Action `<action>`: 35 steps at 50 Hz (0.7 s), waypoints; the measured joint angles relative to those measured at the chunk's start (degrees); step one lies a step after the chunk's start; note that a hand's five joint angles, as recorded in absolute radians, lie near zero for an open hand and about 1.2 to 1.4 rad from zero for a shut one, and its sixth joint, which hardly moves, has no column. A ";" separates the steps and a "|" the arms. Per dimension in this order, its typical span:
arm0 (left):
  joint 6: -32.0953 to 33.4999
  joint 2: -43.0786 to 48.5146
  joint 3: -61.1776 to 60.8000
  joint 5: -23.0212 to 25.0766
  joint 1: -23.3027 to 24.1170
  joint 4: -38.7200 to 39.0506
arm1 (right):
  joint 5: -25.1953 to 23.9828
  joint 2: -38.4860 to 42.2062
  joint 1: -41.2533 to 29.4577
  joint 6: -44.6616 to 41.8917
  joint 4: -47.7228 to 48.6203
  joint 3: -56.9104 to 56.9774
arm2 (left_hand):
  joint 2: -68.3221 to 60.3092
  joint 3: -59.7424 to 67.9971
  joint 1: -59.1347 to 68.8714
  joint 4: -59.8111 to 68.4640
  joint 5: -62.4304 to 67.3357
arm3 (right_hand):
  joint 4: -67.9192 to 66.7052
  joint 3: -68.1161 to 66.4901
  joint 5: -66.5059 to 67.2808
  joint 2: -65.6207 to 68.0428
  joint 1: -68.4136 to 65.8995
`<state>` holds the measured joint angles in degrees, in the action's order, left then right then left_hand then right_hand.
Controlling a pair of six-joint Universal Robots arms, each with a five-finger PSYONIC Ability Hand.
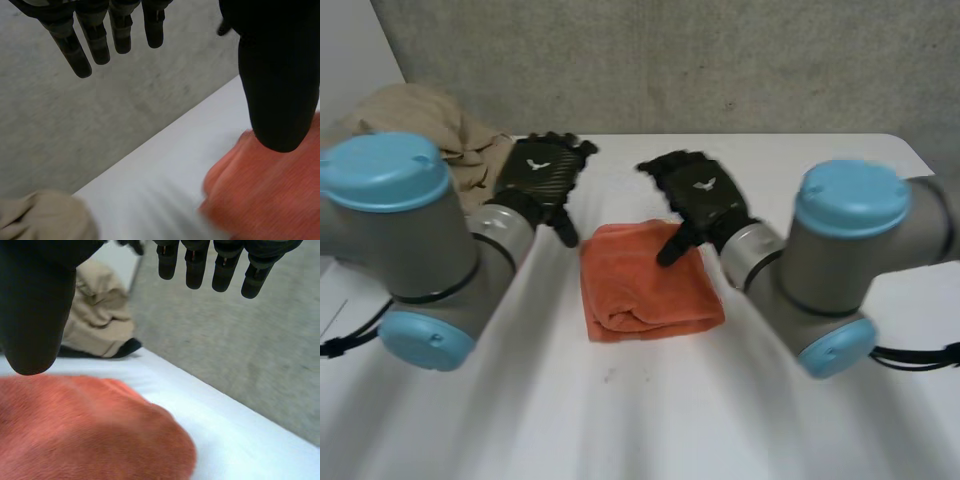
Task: Fold the laundry.
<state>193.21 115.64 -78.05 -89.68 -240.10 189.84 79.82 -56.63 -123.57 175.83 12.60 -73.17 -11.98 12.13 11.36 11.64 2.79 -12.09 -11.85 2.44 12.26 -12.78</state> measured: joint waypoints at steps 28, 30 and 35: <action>-0.88 20.79 14.45 -9.94 7.56 -17.39 | -0.97 17.60 4.96 -3.20 -25.39 18.32 | 0.00 0.00 0.00 0.00 0.00 | 0.00 0.00 0.00 0.00 0.65; -0.12 20.37 13.92 -9.86 7.30 -17.33 | -0.66 16.92 4.96 -3.90 -25.36 18.16 | 0.00 0.00 0.00 0.00 0.00 | 0.00 0.00 -0.01 0.00 0.65; 1.73 15.64 13.24 -7.36 6.44 -16.44 | 1.03 10.27 5.18 -5.50 -23.49 13.96 | 0.00 0.00 0.00 0.00 -0.02 | -0.04 0.00 -0.01 0.00 0.65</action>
<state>194.93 131.28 -64.81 -97.04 -233.66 173.40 80.84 -46.36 -118.38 170.33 -10.89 -59.20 -11.98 12.13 11.36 11.64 2.77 -12.14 -11.85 2.43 12.26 -12.14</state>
